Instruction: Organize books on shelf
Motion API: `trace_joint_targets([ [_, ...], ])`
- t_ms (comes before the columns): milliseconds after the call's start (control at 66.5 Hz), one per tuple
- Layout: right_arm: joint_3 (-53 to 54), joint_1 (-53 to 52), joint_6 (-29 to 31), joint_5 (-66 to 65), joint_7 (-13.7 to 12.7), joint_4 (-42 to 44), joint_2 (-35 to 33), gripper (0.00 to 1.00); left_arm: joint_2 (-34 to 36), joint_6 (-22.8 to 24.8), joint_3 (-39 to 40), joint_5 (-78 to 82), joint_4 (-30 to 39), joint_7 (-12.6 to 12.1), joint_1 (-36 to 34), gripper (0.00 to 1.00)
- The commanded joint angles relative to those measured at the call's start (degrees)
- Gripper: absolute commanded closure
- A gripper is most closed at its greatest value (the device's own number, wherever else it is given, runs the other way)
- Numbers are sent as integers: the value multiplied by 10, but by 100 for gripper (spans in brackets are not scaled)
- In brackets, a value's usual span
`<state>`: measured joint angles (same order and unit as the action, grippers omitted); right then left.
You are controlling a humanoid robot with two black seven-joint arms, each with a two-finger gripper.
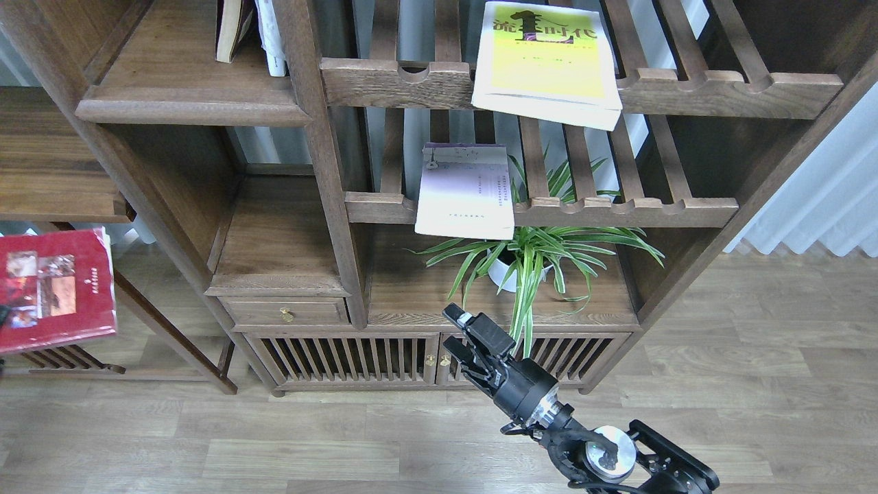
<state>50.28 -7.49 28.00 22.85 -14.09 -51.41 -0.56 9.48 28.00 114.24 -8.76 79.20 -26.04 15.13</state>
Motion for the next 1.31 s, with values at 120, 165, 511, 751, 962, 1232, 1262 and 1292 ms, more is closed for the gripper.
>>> trace_joint_targets([
  [120,0,-1,0,1,-1,1,0,2,43,0,18,-2,-1,-2,-7,94],
  [165,0,-1,0,1,-1,1,0,2,55,0,24,-1,-1,-3,-7,94],
  [511,1,-1,0,1,0,2,6,2,101,0,42,1,-4,-7,-7,94],
  [751,1,1,0,1,0,2,6,2,185,0,49,12,-12,-8,-41,95],
  [962,1,1,0,2,0,2,6,2,239,0,43,16,-20,-9,-88,94],
  [1232,1,2,0,3,0,2,6,2,281,0,18,25,-20,-14,-135,94],
  [1262,1,1,0,3,0,2,6,2,292,0,15,30,-20,-14,-143,94],
  [1292,1,1,0,3,0,2,6,2,297,0,13,30,-20,-13,-147,95],
])
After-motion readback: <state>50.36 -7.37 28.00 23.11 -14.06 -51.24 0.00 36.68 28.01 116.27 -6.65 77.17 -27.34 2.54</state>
